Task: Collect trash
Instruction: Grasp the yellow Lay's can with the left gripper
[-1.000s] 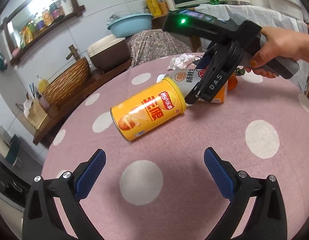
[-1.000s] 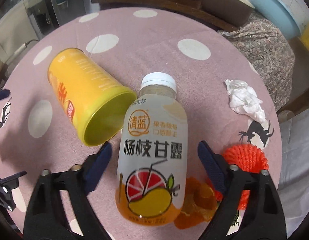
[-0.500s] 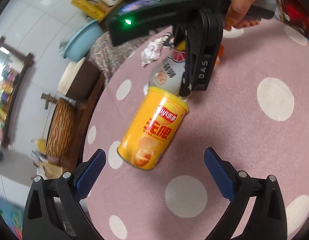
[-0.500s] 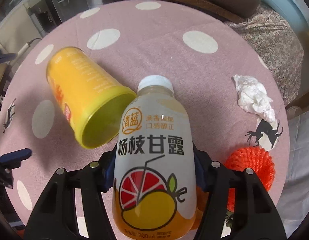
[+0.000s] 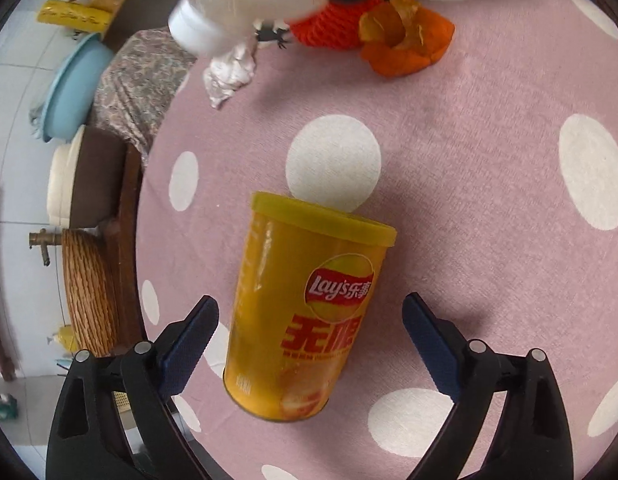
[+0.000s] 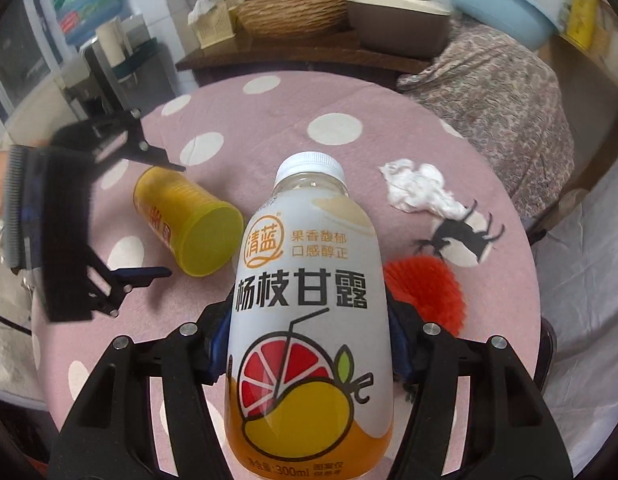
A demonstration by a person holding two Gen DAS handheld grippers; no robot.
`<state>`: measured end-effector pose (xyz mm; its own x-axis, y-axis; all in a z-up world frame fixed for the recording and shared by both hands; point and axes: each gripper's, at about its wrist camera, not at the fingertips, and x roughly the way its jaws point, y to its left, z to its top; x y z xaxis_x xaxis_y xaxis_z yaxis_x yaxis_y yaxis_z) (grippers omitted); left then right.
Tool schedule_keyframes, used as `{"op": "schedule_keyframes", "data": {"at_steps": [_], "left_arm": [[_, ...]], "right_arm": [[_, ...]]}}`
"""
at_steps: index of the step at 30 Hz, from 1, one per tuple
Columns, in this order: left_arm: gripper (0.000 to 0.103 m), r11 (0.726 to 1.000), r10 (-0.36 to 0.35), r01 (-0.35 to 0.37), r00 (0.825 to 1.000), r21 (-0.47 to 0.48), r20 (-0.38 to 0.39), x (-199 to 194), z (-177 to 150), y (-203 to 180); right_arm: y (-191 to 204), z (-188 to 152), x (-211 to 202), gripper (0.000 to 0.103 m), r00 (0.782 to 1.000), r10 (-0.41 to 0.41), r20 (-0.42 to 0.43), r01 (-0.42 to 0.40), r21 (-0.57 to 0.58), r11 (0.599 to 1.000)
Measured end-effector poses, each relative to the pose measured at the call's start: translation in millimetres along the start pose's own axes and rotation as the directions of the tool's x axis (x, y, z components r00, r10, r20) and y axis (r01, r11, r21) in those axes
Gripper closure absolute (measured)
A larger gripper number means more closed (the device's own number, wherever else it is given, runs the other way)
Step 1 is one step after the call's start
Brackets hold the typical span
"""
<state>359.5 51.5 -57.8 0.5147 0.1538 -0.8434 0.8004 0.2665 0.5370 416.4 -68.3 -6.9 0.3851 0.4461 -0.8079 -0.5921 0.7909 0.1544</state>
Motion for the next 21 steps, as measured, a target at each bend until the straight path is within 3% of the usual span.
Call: {"op": "schedule_keyframes", "data": {"at_steps": [6, 11, 16, 21], "left_arm": [[0.023, 0.997, -0.003, 0.009, 0.997, 0.073, -0.080, 14, 8, -9], [0.035, 0.996, -0.033, 0.040, 0.995, 0.074, -0.090, 11, 6, -4], [0.036, 0.999, -0.018, 0.020, 0.999, 0.032, -0.048, 7, 2, -9], [0.036, 0.991, -0.018, 0.029, 0.996, -0.131, 0.092, -13, -7, -3]], "right_arm": [[-24, -32, -21, 0.041, 0.999, 0.004, 0.054, -0.008, 0.065, 0.998], [-39, -53, -32, 0.041, 0.996, 0.006, 0.089, -0.015, 0.101, 0.995], [-44, -70, -43, 0.041, 0.992, 0.015, 0.129, -0.030, 0.120, 0.992], [-44, -89, -56, 0.041, 0.985, 0.022, 0.171, -0.044, 0.126, 0.991]]}}
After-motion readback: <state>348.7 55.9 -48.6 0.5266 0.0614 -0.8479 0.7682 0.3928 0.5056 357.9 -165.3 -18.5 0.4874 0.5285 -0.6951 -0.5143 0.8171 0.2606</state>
